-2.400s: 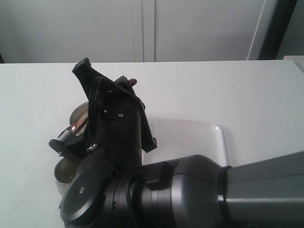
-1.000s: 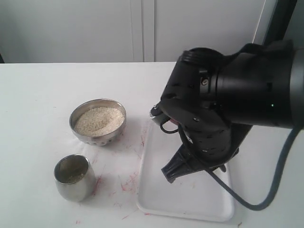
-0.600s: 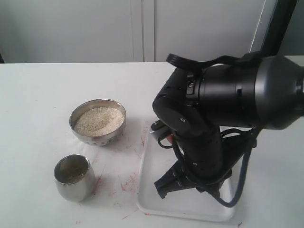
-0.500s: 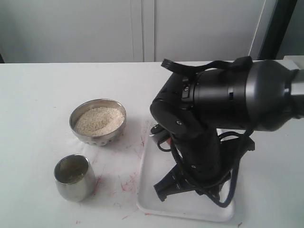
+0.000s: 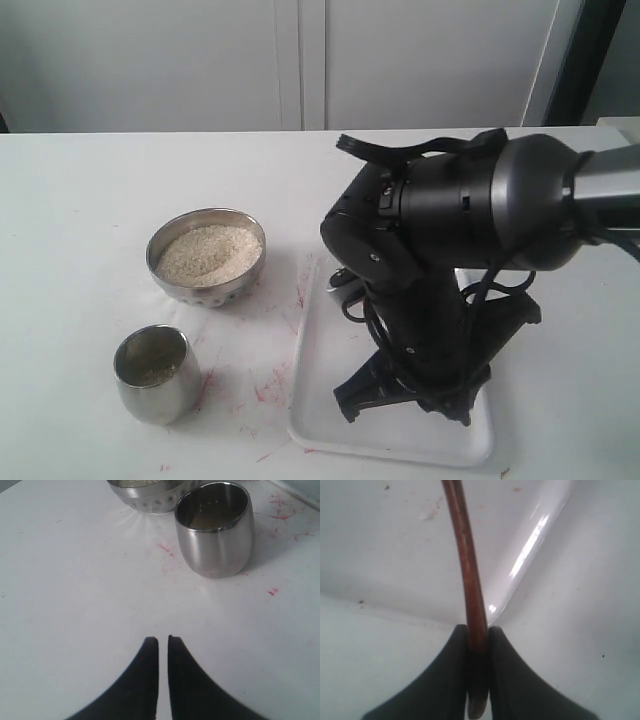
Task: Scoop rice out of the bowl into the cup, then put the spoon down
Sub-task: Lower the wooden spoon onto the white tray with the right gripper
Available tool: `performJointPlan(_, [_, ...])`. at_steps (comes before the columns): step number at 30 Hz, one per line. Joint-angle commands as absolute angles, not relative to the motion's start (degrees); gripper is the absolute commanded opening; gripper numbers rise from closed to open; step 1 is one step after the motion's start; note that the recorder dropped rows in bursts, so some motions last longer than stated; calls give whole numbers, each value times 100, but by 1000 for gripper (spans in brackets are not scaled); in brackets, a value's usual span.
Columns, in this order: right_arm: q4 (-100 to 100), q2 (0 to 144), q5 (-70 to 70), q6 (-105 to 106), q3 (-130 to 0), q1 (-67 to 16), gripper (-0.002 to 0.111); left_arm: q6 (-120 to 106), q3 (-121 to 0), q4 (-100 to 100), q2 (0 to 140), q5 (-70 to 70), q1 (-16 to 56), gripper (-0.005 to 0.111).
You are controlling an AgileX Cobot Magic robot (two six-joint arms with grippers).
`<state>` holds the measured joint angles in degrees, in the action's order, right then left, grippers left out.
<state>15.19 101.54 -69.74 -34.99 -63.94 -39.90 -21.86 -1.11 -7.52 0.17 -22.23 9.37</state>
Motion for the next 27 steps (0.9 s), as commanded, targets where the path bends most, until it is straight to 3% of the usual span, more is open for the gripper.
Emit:
performJointPlan(1, [1612,10335,-6949,-3467,-6392,-3935,0,-2188,-70,-806,0,-2363,967,14])
performJointPlan(8, [1694,10420,-6313,-3633,-6392,-3935,0,-2188,-70,-806,0,-2363,967,14])
performJointPlan(27, [1987,10655,-6194,-3633,-6392,-3763,0,-2188,-70,-806,0,-2363,967,14])
